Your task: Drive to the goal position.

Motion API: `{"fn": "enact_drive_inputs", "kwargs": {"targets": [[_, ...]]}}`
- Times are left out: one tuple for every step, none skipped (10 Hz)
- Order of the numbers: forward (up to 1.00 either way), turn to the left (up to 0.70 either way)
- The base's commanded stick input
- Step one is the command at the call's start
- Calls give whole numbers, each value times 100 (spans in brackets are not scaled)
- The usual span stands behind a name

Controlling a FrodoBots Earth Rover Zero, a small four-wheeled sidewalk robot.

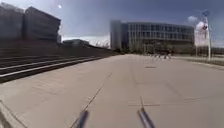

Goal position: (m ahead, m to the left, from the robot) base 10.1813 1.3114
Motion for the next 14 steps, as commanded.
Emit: {"fn": "enact_drive_inputs", "kwargs": {"targets": [[100, -16], [100, -17], [100, 0], [100, 0], [100, 0], [100, 0], [100, 0], [100, 0], [100, -27], [100, -27], [100, -23], [100, -4], [100, 0], [100, 0]]}}
